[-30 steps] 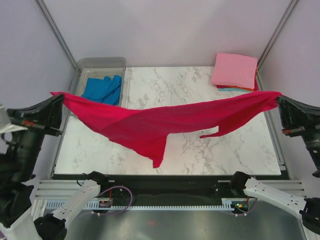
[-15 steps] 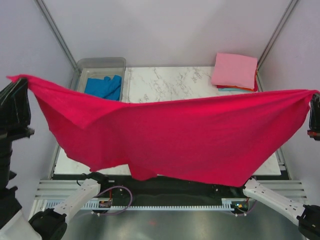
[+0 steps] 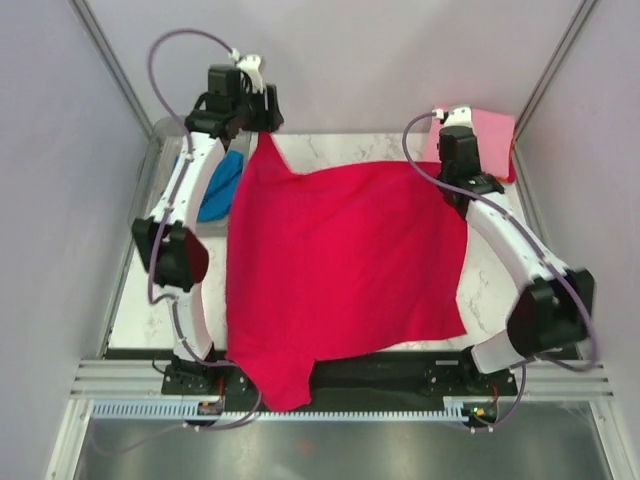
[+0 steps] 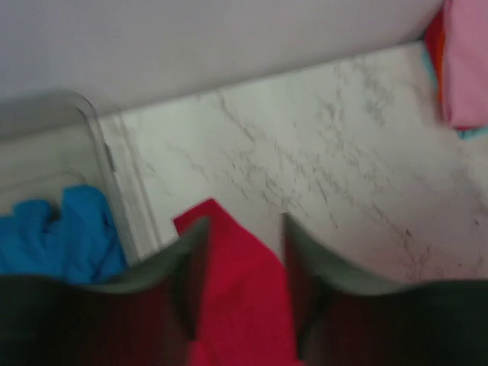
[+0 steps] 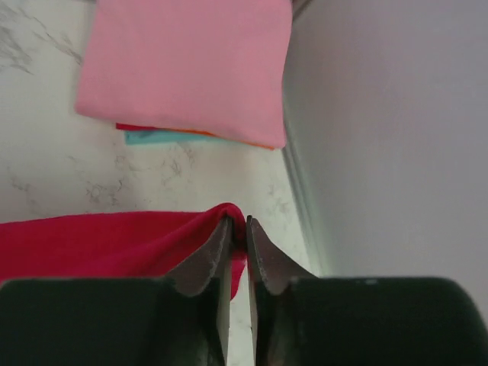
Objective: Fold and stack the t-shirts
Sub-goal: Flatten the tshirt out
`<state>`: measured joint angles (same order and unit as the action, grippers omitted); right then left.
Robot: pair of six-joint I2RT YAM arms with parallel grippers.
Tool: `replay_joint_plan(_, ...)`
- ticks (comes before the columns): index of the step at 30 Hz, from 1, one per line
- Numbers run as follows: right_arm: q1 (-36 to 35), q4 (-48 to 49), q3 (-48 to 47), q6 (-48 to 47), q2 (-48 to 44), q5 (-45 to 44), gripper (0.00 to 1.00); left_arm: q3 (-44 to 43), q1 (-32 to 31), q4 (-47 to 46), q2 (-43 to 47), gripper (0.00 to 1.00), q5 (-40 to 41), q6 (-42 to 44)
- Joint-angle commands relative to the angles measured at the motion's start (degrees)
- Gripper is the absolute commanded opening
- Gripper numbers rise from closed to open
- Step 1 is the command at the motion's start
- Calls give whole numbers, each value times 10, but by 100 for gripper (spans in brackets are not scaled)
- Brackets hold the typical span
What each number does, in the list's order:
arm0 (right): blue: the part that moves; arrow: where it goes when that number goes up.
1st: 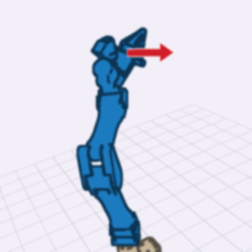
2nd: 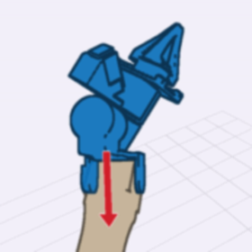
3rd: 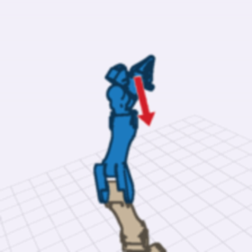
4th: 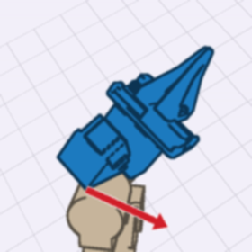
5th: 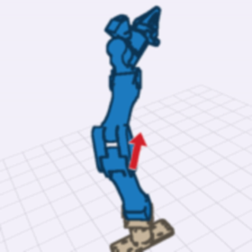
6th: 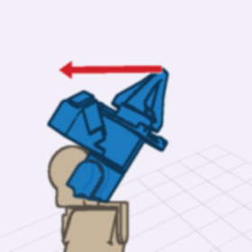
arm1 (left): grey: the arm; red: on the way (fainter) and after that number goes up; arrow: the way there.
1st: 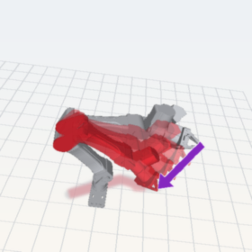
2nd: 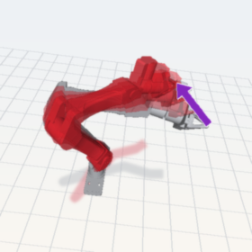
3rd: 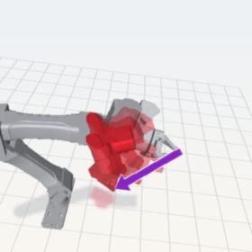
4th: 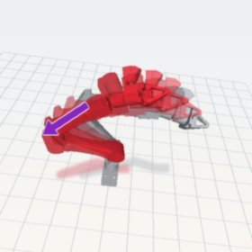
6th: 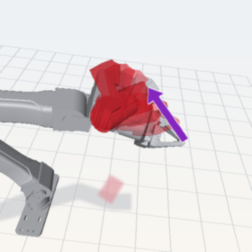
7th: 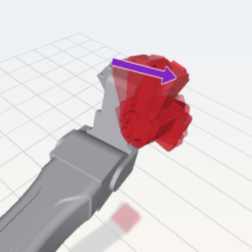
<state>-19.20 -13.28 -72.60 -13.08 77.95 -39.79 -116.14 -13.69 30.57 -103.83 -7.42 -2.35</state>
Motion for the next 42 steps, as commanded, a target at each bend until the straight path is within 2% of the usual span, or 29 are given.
replay_joint_plan(1, 79, -32, -97, 89, 146, 85, 22, -161, 52, 121, -209, 91, -117, -64)
replay_joint_plan(2, 85, -55, -131, 95, 181, 86, 35, -218, 59, 156, -251, 99, -130, -72)
replay_joint_plan(3, 89, -76, -165, 103, 210, 82, 59, -307, 65, 207, -282, 100, -142, -79)
replay_joint_plan(4, 90, -98, -208, 104, 244, 76, 68, -317, 66, 208, -297, 100, -151, -86)
replay_joint_plan(5, 90, -101, -218, 104, 250, 79, 73, -307, 66, 205, -286, 100, -147, -85)
replay_joint_plan(6, 90, -102, -221, 107, 249, 87, 74, -272, 66, 185, -271, 100, -145, -84)
replay_joint_plan(9, 90, -91, -200, 124, 211, 122, 79, -241, 68, 172, -230, 100, -135, -84)
replay_joint_plan(14, 88, -97, -108, 185, 120, 203, 80, -177, 60, 159, -170, 100, -131, -90)
replay_joint_plan(19, 88, -27, 71, 272, 40, 335, 80, -15, 16, 128, -101, 98, -79, -85)
replay_joint_plan(21, 89, 4, 125, 286, 35, 374, 81, 60, -5, 100, -78, 98, -56, -92)
replay_joint_plan(23, 90, 19, 134, 303, 46, 415, 81, 114, -14, 77, -71, 98, -40, -104)
replay_joint_plan(27, 92, 38, 135, 326, 108, 454, 80, 165, -28, 54, -77, 96, -16, -122)
replay_joint_plan(34, 122, 60, 148, 365, 202, 440, 79, 138, -28, 49, -186, 96, 6, -113)
replay_joint_plan(42, 189, 62, 179, 413, 272, 425, 79, -14, -35, 99, -343, 96, 24, -89)
